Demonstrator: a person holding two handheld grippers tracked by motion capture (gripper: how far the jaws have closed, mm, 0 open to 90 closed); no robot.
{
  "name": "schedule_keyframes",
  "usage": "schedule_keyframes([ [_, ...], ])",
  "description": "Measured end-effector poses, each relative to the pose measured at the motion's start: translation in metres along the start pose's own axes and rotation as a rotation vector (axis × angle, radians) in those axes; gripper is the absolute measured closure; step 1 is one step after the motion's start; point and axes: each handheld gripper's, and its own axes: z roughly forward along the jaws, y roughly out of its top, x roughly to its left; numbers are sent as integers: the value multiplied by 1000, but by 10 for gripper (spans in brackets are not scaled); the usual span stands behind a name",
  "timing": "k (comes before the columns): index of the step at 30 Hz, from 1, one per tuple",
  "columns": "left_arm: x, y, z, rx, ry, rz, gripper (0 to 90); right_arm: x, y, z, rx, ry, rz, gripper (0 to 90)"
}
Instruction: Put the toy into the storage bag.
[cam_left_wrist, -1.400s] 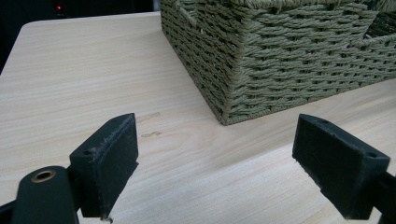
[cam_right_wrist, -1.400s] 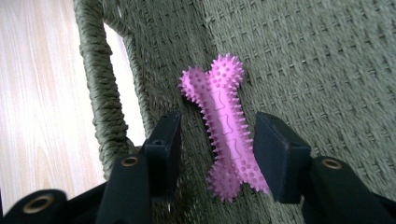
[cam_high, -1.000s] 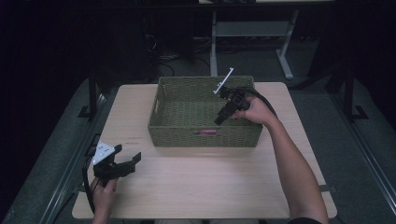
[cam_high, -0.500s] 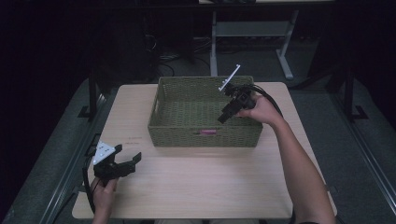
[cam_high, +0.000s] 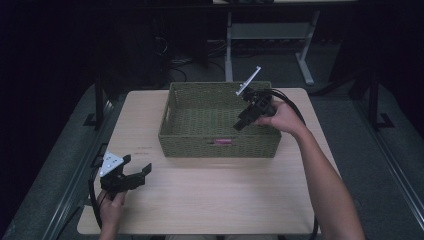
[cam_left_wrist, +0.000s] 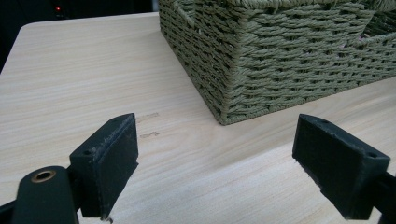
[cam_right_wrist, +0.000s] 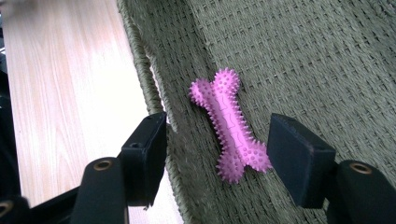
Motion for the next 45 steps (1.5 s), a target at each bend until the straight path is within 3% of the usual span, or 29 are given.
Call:
schedule_keyframes([
  [19, -2, 0, 1, 5, -3, 9, 139, 17, -7, -17, -20, -13, -25, 343],
  [45, -3, 0, 1, 7, -2, 13, 139, 40, -37, -33, -49, -32, -35, 332],
])
